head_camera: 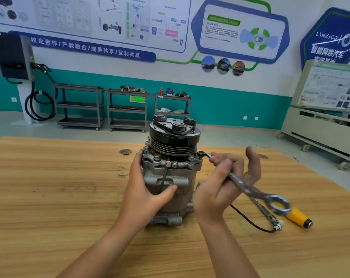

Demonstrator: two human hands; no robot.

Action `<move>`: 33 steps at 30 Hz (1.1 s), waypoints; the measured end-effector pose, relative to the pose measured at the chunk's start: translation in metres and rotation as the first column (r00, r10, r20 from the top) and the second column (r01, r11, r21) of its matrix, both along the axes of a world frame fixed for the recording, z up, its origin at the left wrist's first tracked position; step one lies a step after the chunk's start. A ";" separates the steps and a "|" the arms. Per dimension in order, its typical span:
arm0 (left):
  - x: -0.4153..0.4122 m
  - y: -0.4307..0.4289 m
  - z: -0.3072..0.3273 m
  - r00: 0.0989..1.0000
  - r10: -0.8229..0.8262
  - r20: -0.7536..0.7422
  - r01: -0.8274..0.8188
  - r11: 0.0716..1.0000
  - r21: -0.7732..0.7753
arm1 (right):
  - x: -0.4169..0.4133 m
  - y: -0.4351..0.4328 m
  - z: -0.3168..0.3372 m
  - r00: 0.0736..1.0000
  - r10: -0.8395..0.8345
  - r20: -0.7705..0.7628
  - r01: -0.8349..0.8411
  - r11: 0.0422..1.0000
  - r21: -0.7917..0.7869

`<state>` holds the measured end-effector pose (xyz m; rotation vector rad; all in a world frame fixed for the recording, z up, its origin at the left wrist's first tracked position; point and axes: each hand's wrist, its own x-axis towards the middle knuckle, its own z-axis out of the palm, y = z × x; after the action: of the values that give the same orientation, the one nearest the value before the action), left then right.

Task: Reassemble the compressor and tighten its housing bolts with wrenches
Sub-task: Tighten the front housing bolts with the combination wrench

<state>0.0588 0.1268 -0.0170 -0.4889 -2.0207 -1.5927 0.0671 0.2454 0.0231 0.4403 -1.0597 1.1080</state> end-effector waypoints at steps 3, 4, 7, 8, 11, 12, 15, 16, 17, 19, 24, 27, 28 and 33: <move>0.001 -0.001 0.002 1.000 -0.015 0.005 0.015 1.000 -0.005 | 0.000 -0.007 -0.008 0.993 -0.115 0.000 0.112 0.962 0.250; 0.001 -0.001 0.003 1.000 -0.027 0.012 0.027 1.000 0.001 | 0.000 -0.010 -0.009 0.987 -0.158 0.016 0.144 0.937 0.318; 0.003 -0.001 0.005 0.996 -0.068 0.063 0.067 0.998 0.021 | -0.002 -0.022 -0.010 0.966 -0.240 0.093 0.180 0.888 0.424; 0.003 -0.001 0.005 0.994 -0.079 0.080 0.077 0.997 0.031 | -0.003 -0.026 -0.008 0.955 -0.270 0.118 0.193 0.875 0.444; 0.000 -0.002 0.002 0.996 -0.067 0.061 0.068 0.998 -0.012 | 0.000 -0.037 0.009 0.949 -0.265 0.171 0.161 0.873 0.460; -0.001 -0.002 0.001 0.997 -0.050 0.050 0.051 0.998 -0.031 | 0.005 -0.040 0.019 0.972 -0.170 0.161 0.085 0.897 0.434; -0.002 -0.002 0.000 1.000 -0.023 0.012 0.023 0.999 -0.027 | 0.017 -0.029 0.064 0.947 0.315 0.065 -0.322 0.931 0.172; -0.002 -0.002 -0.001 1.000 -0.021 0.003 0.022 1.000 -0.022 | 0.019 -0.017 0.082 0.876 0.480 0.042 -0.481 0.876 0.025; -0.002 -0.003 0.000 1.000 -0.020 0.005 0.020 1.000 -0.020 | 0.018 -0.002 0.098 0.787 0.615 0.052 -0.605 0.786 -0.127; -0.001 -0.004 0.000 0.999 -0.029 0.027 0.030 0.999 -0.015 | 0.005 0.032 0.121 0.573 0.811 0.121 -0.714 0.566 -0.411; -0.004 -0.004 -0.001 1.000 -0.013 0.020 0.014 0.999 -0.037 | -0.051 0.076 0.111 0.081 0.991 0.108 -0.552 0.134 -0.823; -0.004 -0.005 -0.002 1.000 -0.017 0.025 0.018 0.999 -0.041 | -0.075 0.077 0.093 -0.027 0.996 0.090 -0.473 0.067 -0.878; -0.004 -0.005 -0.002 1.000 -0.016 0.027 0.017 0.999 -0.041 | -0.079 0.076 0.091 -0.061 0.995 0.073 -0.461 0.037 -0.887; -0.002 -0.004 0.000 1.000 -0.005 0.006 0.005 0.999 -0.049 | -0.095 0.064 0.091 -0.134 0.973 0.188 -0.431 0.113 -0.895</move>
<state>0.0569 0.1232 -0.0172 -0.5088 -2.0683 -1.5527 -0.0281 0.3098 0.1145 -0.1109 -1.0863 3.0433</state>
